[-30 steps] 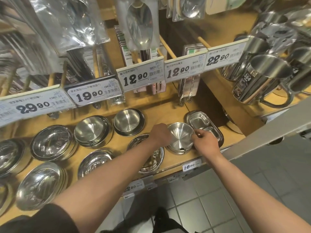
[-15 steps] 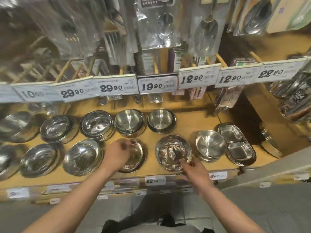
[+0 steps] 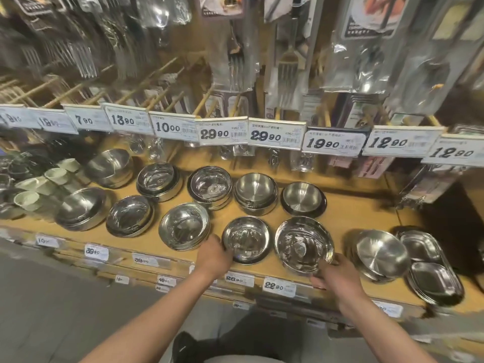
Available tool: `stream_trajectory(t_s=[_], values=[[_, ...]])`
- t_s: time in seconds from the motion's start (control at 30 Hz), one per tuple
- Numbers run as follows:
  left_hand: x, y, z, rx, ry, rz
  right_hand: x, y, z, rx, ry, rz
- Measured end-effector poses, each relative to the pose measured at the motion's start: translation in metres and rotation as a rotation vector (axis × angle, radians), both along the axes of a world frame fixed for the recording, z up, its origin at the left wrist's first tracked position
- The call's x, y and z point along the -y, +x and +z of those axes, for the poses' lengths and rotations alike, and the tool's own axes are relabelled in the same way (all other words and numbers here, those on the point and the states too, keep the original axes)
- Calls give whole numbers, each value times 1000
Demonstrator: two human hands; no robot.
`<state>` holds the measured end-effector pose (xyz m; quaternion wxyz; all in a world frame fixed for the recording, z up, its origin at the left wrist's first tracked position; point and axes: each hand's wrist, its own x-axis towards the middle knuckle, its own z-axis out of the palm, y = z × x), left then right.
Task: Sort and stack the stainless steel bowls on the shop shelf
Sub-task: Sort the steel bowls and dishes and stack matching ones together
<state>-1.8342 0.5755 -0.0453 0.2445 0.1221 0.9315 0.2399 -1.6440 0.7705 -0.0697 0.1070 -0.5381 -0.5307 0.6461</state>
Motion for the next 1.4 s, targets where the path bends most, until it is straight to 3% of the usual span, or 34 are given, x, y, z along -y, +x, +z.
stream_trajectory(t_s=[0.43, 0.77, 0.93, 1.4], values=[[-21, -22, 7, 48, -1, 90, 2, 3, 19, -88, -52, -3], [37, -70, 49, 276, 475, 365, 16, -27, 41, -163, -75, -17], [68, -91, 64, 205, 555, 522, 38, -57, 36, -107, -25, 107], [90, -82, 60, 275, 578, 469, 66, -84, 20, -49, 20, 143]])
